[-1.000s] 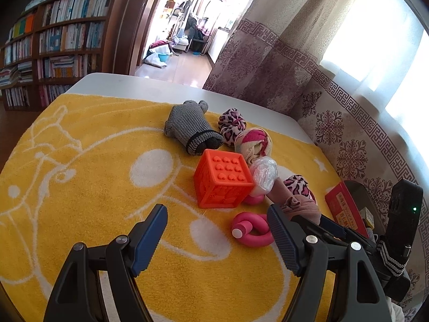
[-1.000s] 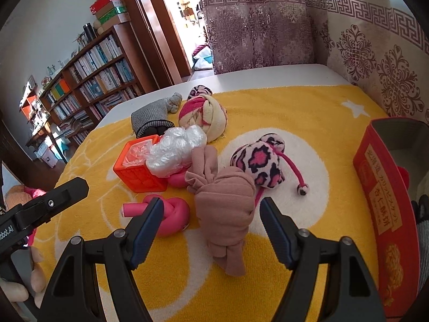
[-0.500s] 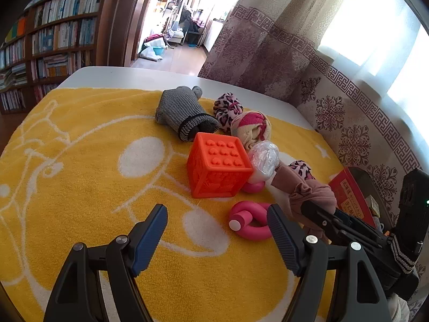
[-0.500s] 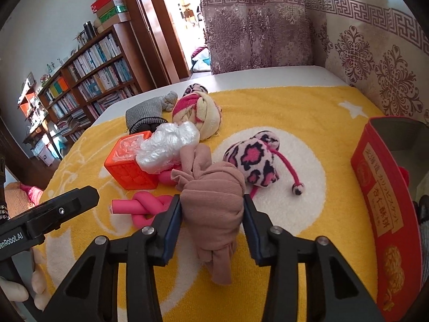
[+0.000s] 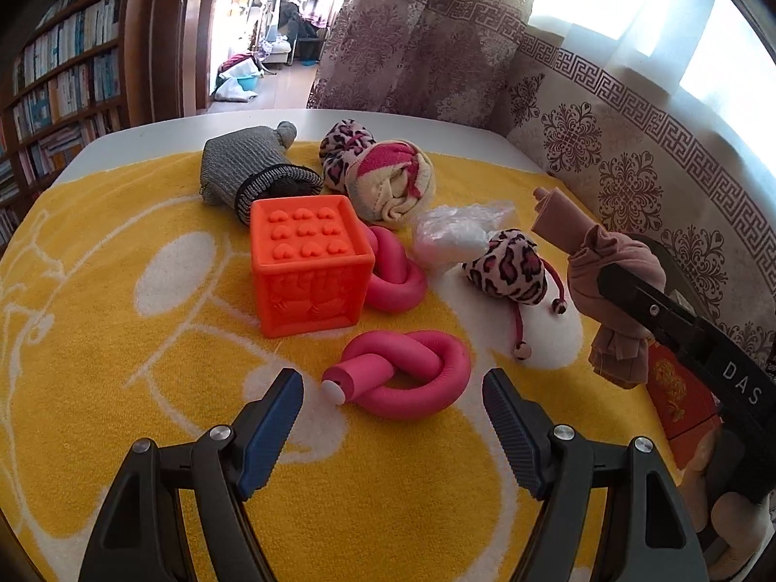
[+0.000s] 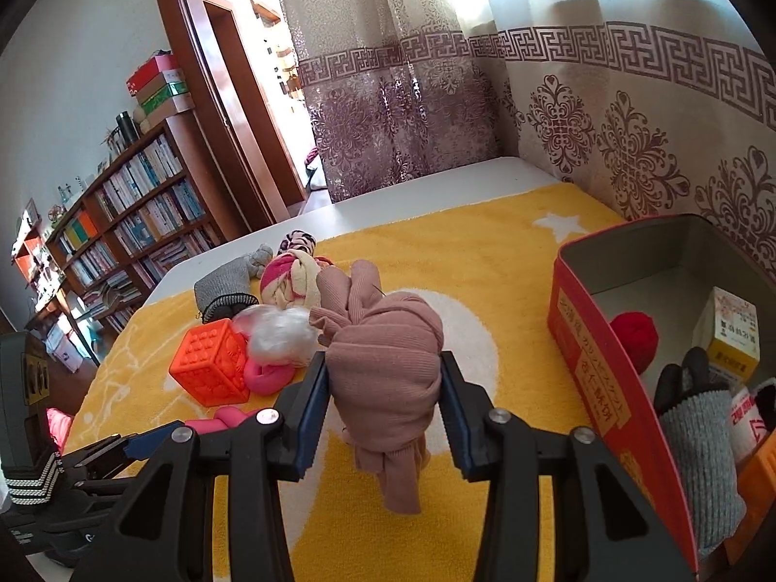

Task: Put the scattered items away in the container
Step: 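Grasp the pink foam knot with the left gripper while the right gripper grasps the pink stocking, then carry the pink stocking and pink foam knot into the red tin box and release, then move both grippers back toward the orange block and leopard toy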

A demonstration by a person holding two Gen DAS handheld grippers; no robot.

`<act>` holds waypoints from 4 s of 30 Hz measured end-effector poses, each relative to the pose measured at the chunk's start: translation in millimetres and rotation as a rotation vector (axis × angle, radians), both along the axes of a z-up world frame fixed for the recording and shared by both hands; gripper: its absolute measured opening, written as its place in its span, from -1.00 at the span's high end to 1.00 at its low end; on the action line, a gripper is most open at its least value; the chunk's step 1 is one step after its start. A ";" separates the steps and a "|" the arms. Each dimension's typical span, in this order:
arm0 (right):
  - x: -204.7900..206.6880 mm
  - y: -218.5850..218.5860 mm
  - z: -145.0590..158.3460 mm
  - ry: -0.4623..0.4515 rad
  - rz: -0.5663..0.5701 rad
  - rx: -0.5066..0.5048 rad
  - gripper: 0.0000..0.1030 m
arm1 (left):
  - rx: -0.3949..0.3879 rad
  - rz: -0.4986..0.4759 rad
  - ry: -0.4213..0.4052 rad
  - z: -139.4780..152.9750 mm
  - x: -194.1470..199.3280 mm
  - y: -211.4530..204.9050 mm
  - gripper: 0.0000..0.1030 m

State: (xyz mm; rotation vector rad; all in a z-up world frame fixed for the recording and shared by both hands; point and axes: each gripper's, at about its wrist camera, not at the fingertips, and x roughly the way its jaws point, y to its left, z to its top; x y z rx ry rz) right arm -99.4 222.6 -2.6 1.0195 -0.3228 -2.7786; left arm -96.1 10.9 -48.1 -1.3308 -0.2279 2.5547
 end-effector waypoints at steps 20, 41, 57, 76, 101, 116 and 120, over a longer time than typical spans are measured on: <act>5.3 -4.3 -0.8 0.018 0.021 -0.004 0.09 | -0.013 0.037 0.049 -6.0 -8.3 6.0 -0.29; 20.7 64.7 27.2 0.080 -0.181 -0.022 0.09 | 0.043 -0.002 0.118 22.3 9.3 11.5 -0.29; 14.3 140.5 37.7 0.001 -0.292 -0.026 -0.20 | 0.041 -0.024 0.128 26.3 14.5 21.0 -0.29; 97.8 179.0 72.2 0.229 -0.413 -0.010 -0.22 | 0.012 -0.247 0.184 71.2 33.6 143.8 -0.30; 127.7 201.0 105.0 0.323 -0.405 -0.103 -0.21 | -0.003 -0.349 0.122 63.7 27.6 246.7 -0.42; 96.9 121.0 70.3 0.212 -0.132 -0.066 -0.22 | 0.021 -0.010 0.099 53.8 1.8 90.2 -0.42; 92.3 90.3 54.0 0.181 -0.045 -0.012 -0.22 | 0.031 0.066 0.091 48.2 0.5 48.2 -0.42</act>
